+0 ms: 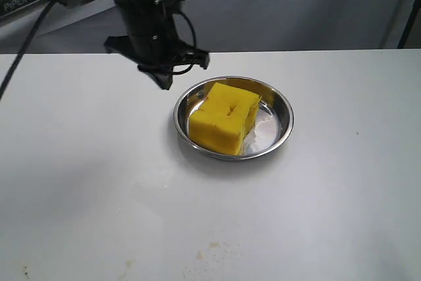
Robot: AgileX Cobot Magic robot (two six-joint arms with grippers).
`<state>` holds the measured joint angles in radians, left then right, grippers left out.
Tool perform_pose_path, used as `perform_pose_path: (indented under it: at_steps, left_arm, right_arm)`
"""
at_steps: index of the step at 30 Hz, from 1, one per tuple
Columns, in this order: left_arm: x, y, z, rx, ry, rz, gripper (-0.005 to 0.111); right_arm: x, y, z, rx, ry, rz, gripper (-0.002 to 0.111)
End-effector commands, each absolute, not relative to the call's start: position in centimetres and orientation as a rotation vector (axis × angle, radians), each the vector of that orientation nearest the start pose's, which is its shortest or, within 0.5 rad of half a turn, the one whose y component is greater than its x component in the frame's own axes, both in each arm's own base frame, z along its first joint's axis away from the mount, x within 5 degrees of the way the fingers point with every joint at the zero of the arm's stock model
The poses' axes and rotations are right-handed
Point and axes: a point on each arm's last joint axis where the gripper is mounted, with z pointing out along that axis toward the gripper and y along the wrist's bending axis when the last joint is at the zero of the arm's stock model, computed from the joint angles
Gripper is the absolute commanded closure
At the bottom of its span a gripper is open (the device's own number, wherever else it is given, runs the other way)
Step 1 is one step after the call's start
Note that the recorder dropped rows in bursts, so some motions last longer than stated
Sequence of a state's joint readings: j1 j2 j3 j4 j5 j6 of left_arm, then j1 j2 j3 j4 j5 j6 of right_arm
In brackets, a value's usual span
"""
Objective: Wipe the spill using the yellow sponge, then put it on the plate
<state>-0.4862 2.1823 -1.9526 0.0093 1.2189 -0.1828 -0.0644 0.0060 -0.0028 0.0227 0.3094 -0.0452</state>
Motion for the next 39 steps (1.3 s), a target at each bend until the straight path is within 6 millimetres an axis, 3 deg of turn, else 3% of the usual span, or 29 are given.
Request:
perform_pose_path:
  at_steps: [1, 7, 12, 16, 20, 24, 34, 35, 39]
  left_arm:
    - [38.9, -17.4, 23.4, 0.401, 2.966, 0.022, 0.107]
    - [33.6, -11.6, 23.9, 0.254, 3.014, 0.008, 0.107]
    - [29.3, -5.5, 24.6, 0.013, 3.029, 0.022, 0.107]
    - [24.5, -0.5, 25.2, -0.146, 3.013, 0.038, 0.107]
    - [19.5, 2.3, 25.9, -0.194, 2.951, 0.063, 0.107]
    - [15.6, 2.2, 27.6, -0.312, 2.76, -0.006, 0.107]
    - [6.4, -0.2, 33.0, -0.058, 2.234, -0.04, 0.107]
    - [4.4, -0.8, 33.6, 0.004, 2.132, -0.044, 0.107]
    - [0.2, -1.4, 35.1, 0.082, 1.795, 0.048, 0.107]
  right_arm:
    - [5.4, -0.4, 18.7, 0.025, 1.778, -0.076, 0.108]
    - [5.4, -0.4, 18.7, 0.025, 1.778, -0.076, 0.108]
    - [5.4, -0.4, 18.7, 0.025, 1.778, -0.076, 0.108]
    - [5.4, -0.4, 18.7, 0.025, 1.778, -0.076, 0.108]
    - [5.4, -0.4, 18.7, 0.025, 1.778, -0.076, 0.108]
    - [5.4, -0.4, 18.7, 0.025, 1.778, -0.076, 0.108]
    - [5.4, -0.4, 18.7, 0.025, 1.778, -0.076, 0.108]
    - [5.4, -0.4, 18.6, 0.025, 1.781, -0.076, 0.108]
    - [5.4, -0.4, 18.6, 0.025, 1.785, -0.076, 0.108]
